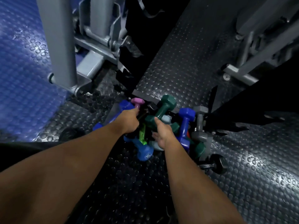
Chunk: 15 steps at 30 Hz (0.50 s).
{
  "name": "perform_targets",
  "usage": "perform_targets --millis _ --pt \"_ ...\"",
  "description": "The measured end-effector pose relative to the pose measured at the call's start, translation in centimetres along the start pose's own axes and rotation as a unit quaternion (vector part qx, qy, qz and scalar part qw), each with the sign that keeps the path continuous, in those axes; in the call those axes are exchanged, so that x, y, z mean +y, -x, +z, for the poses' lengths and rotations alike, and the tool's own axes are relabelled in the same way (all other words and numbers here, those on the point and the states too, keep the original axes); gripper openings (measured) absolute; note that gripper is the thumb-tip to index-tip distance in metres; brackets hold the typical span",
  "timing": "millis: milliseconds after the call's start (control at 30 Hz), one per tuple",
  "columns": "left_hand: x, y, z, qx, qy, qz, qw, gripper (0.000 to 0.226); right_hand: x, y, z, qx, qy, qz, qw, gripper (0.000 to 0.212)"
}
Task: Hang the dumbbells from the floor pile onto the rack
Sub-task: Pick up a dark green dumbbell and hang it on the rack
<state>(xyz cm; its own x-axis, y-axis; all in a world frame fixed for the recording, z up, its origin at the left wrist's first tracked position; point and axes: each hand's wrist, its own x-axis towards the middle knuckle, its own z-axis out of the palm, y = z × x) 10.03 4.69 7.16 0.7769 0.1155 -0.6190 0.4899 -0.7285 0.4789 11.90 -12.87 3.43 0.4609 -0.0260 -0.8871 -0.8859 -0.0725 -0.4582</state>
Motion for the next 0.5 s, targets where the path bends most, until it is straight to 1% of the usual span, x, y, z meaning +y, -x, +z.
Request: perform_targets --millis 100,200,233,367,500 --pt "-0.5 0.3 0.3 0.018 0.026 0.004 0.999 0.049 -0.2 -2.1 1.3 0.009 -0.035 0.008 0.999 0.056" --pt "-0.6 0.5 0.6 0.023 0.035 0.007 0.999 0.046 -0.2 -3.2 2.5 0.035 -0.046 0.006 0.998 0.076" --pt "-0.7 0.4 0.7 0.019 0.033 0.005 0.999 0.048 -0.1 -3.4 2.7 0.050 -0.046 0.001 0.998 0.078" --pt "-0.6 0.1 1.2 0.011 0.027 0.004 1.000 0.048 0.1 -3.6 2.6 0.072 -0.053 -0.030 0.996 0.061" --pt "-0.7 -0.2 1.5 0.018 0.030 0.005 0.999 0.044 0.3 -3.1 1.8 0.061 -0.078 -0.057 0.993 0.047"
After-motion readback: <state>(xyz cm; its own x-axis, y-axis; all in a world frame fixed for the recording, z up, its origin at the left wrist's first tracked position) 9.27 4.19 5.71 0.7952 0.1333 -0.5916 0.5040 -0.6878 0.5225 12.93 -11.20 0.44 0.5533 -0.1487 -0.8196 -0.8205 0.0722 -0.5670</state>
